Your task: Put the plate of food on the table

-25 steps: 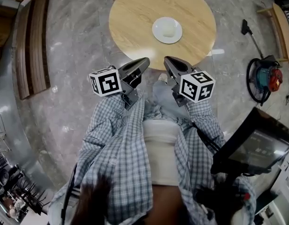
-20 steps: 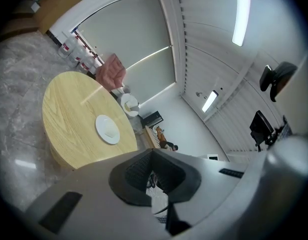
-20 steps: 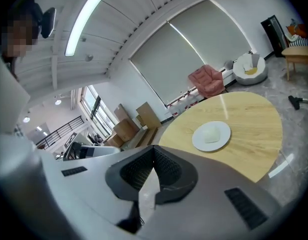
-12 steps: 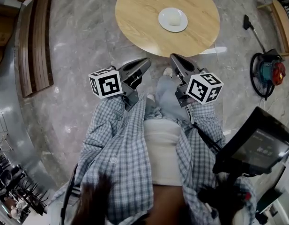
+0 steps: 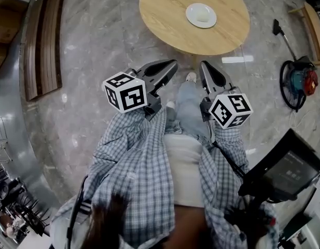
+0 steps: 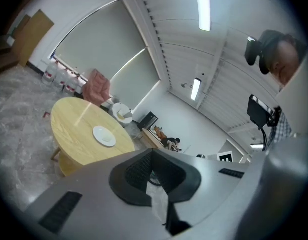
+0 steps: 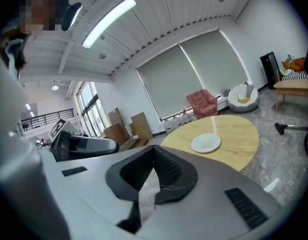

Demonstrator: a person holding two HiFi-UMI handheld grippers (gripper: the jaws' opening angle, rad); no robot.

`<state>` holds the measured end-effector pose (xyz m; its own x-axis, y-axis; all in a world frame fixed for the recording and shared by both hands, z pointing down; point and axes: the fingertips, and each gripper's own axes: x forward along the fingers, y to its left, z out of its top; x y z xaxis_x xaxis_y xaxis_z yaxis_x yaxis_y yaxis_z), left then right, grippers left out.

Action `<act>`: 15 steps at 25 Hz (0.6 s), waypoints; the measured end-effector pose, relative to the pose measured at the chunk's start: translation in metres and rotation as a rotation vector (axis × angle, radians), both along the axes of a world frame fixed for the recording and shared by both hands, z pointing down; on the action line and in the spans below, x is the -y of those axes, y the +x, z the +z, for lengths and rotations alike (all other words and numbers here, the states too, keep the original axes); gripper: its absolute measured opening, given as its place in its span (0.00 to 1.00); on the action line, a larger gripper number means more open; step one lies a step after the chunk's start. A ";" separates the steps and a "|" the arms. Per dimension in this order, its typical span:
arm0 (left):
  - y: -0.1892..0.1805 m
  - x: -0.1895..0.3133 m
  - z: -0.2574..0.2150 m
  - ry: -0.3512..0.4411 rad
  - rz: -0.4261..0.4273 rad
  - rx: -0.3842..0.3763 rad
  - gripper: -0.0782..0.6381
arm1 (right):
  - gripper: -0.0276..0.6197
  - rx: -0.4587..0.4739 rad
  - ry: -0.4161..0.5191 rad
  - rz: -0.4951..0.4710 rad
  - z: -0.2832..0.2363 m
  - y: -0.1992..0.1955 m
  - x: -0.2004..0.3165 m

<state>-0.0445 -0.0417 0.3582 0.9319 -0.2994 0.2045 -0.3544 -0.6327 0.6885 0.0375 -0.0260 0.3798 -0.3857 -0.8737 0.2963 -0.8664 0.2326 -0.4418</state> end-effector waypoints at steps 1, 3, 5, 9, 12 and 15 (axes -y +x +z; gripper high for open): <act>0.001 -0.002 -0.005 0.030 0.003 0.007 0.12 | 0.05 -0.016 0.018 0.001 -0.005 -0.001 -0.002; 0.005 -0.005 -0.014 0.067 0.011 0.007 0.12 | 0.05 -0.030 0.047 0.001 -0.016 -0.001 -0.006; 0.008 -0.008 -0.025 0.083 0.021 -0.008 0.12 | 0.05 -0.035 0.071 0.002 -0.028 -0.002 -0.008; 0.009 -0.008 -0.042 0.103 0.031 -0.039 0.12 | 0.05 -0.041 0.105 0.008 -0.047 -0.002 -0.008; 0.009 -0.008 -0.049 0.122 0.029 -0.039 0.12 | 0.05 -0.044 0.120 0.009 -0.055 -0.002 -0.008; 0.008 -0.008 -0.055 0.140 0.018 -0.044 0.12 | 0.05 -0.043 0.122 0.009 -0.058 -0.002 -0.008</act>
<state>-0.0361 -0.0338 0.3031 0.9446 -0.3052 0.1207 -0.3134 -0.7295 0.6080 0.0350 -0.0185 0.3215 -0.3670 -0.9076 0.2040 -0.8861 0.2743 -0.3735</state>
